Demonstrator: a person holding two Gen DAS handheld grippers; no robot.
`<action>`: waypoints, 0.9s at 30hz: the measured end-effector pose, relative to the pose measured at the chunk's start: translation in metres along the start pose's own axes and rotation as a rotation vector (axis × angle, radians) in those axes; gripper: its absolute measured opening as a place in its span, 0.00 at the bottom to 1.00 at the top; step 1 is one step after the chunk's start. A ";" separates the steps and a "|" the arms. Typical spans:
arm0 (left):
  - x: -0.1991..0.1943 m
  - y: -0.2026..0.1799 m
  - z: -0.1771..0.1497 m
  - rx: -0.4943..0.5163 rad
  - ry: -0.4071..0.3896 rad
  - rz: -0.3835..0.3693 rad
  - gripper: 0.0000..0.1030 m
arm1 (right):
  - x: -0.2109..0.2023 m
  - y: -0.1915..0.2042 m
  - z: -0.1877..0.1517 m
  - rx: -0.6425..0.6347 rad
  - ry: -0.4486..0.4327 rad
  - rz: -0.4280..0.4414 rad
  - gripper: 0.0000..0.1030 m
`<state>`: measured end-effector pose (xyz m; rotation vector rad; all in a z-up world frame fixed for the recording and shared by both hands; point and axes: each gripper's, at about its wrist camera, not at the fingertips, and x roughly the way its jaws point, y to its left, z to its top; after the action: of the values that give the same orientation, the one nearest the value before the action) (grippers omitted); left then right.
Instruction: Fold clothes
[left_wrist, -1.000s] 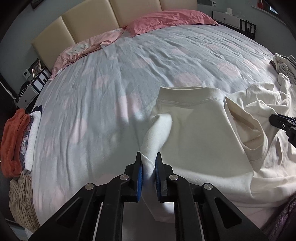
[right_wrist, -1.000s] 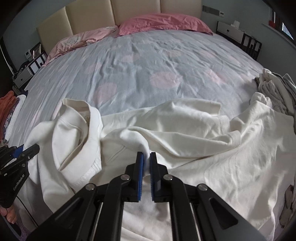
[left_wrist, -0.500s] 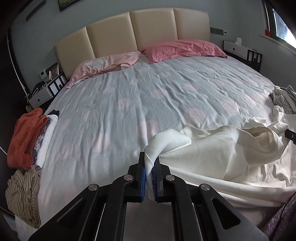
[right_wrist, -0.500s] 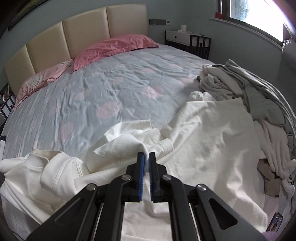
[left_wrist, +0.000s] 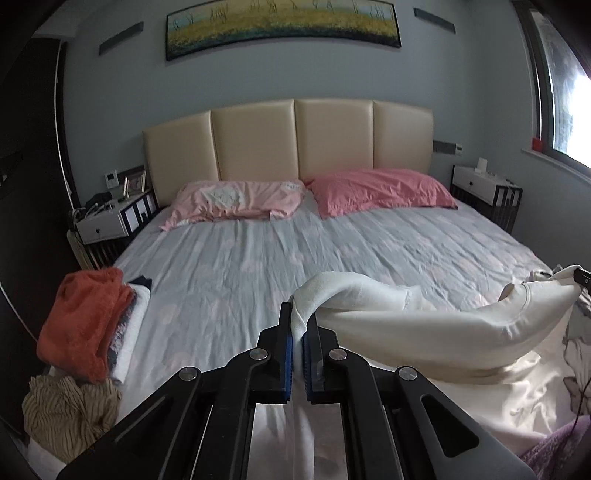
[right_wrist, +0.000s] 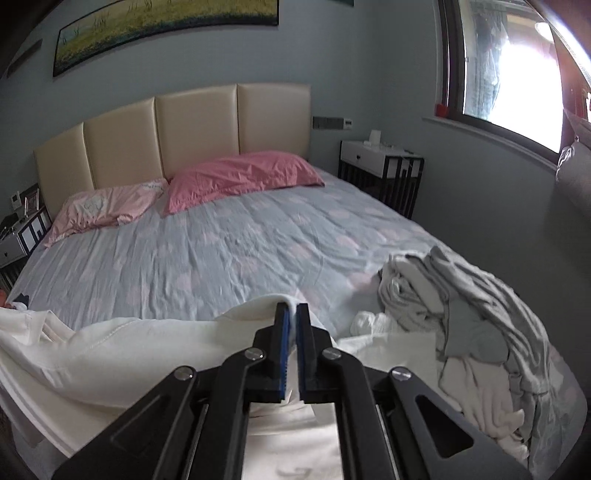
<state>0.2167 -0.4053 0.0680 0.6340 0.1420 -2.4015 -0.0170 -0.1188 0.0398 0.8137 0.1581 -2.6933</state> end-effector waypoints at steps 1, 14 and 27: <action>-0.008 0.005 0.012 -0.002 -0.033 0.005 0.05 | -0.009 0.000 0.013 0.000 -0.029 0.002 0.03; 0.060 0.022 -0.056 0.009 0.220 -0.100 0.05 | 0.030 0.008 -0.022 -0.021 0.097 0.031 0.03; 0.141 -0.001 -0.190 0.008 0.835 -0.264 0.07 | 0.148 -0.046 -0.171 0.228 0.692 0.031 0.04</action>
<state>0.1973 -0.4354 -0.1662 1.6723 0.5914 -2.2155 -0.0599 -0.0826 -0.1837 1.7714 -0.0099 -2.3119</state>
